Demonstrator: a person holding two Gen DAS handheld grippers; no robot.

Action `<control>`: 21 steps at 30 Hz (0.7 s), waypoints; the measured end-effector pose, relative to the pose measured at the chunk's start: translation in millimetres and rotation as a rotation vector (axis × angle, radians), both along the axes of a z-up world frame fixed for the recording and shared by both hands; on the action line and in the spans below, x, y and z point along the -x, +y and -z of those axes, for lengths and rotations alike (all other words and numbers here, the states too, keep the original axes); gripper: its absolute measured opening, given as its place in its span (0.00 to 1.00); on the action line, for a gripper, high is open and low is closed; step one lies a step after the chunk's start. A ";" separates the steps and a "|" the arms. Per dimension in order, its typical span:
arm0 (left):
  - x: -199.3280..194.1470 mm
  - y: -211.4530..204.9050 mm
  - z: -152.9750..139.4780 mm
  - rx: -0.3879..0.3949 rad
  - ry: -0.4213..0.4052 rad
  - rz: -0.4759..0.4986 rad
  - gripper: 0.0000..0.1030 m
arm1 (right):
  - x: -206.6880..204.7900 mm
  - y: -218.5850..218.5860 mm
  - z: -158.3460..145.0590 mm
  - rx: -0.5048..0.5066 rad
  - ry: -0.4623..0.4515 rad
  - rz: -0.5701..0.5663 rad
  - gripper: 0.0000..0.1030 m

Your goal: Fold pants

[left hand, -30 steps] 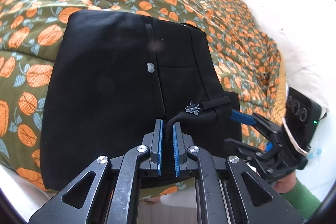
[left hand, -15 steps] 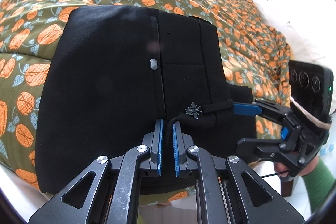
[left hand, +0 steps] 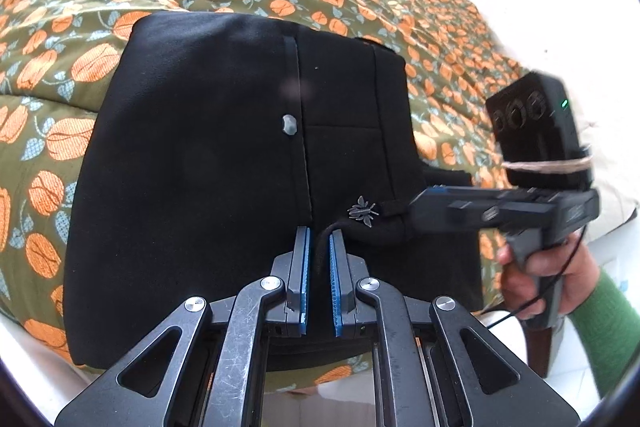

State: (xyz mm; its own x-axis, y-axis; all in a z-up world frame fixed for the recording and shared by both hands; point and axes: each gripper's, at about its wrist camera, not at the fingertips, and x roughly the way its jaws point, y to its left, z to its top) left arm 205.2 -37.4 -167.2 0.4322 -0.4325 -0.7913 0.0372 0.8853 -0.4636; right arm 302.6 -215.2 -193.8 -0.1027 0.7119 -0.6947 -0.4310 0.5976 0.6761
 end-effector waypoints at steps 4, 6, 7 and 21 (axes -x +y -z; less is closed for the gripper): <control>0.4 -2.6 0.8 -0.016 -0.009 0.010 0.08 | 0.4 -5.3 -6.5 -0.110 0.039 0.045 0.56; -0.2 -6.2 1.9 -0.033 0.001 0.023 0.08 | 2.2 -8.1 1.1 -0.010 0.041 0.096 0.29; 0.5 -7.6 0.0 -0.050 -0.003 0.027 0.08 | 3.9 -6.2 5.2 0.065 0.027 0.108 0.28; 55.1 89.8 -111.2 0.008 -0.248 -0.139 0.53 | 50.2 -36.7 -98.0 -0.282 -0.066 0.269 0.17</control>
